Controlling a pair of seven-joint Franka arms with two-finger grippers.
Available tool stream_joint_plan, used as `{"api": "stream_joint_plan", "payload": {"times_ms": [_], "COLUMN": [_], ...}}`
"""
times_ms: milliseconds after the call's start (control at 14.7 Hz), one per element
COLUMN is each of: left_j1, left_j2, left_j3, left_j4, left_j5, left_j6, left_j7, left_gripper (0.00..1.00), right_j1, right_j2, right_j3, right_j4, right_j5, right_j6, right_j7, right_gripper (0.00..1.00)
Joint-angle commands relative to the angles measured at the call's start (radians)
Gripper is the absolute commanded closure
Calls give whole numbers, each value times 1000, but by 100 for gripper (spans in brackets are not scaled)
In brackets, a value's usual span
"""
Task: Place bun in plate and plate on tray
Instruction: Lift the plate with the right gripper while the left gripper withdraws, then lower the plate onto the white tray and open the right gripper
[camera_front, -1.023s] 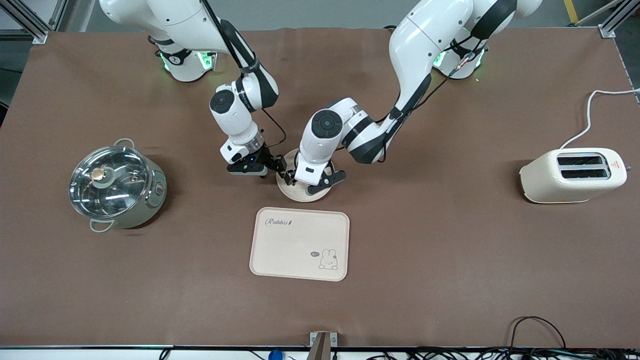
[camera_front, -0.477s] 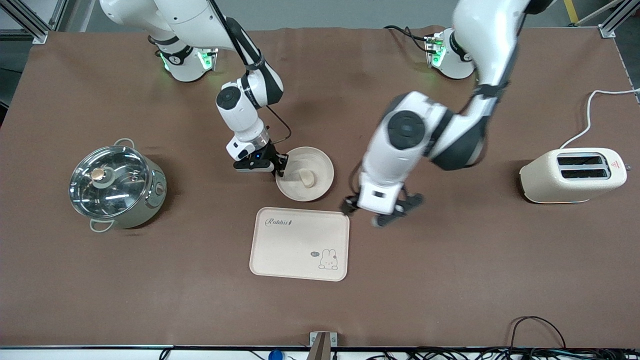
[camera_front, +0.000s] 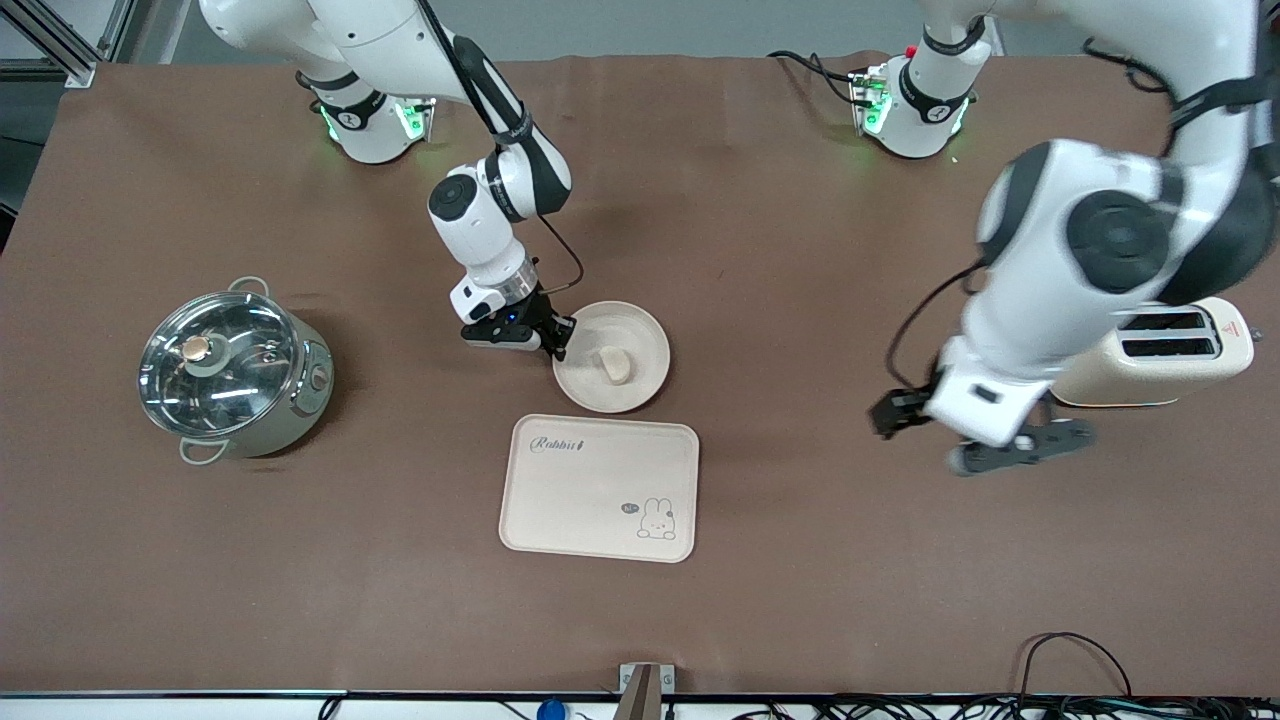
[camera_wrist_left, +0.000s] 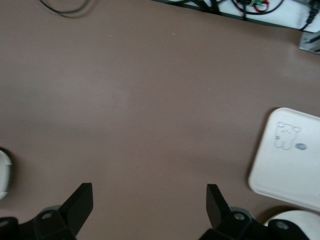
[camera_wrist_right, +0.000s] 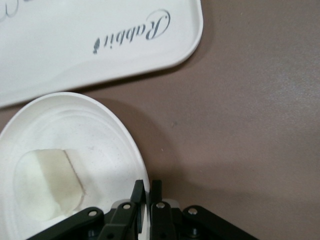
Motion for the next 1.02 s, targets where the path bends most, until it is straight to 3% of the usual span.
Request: {"api": "stream_joint_plan", "payload": {"times_ms": [0, 205, 477, 750, 955], "left_j1": [47, 101, 198, 198, 201], "left_j2": [-69, -135, -205, -325, -448], "left_j3": [-7, -9, -20, -14, 8], "left_j4": [-20, -20, -22, -130, -255], "left_j5": [20, 19, 2, -30, -98], "left_j6": [-55, -138, -196, -244, -241], "left_j7": [102, 239, 429, 438, 445], "left_gripper": [0, 0, 0, 0, 0], "right_j1": [-31, -88, -163, -200, -229], "right_j2": [-22, -112, -91, 100, 194], "right_j3": [13, 19, 15, 10, 10], "right_j4": [22, 52, 212, 434, 490], "right_j5": [76, 114, 114, 102, 105], "right_j6": [-35, -175, -233, -229, -221], "right_j7": [16, 11, 7, -44, -98], "right_gripper": [100, 100, 100, 100, 100]}}
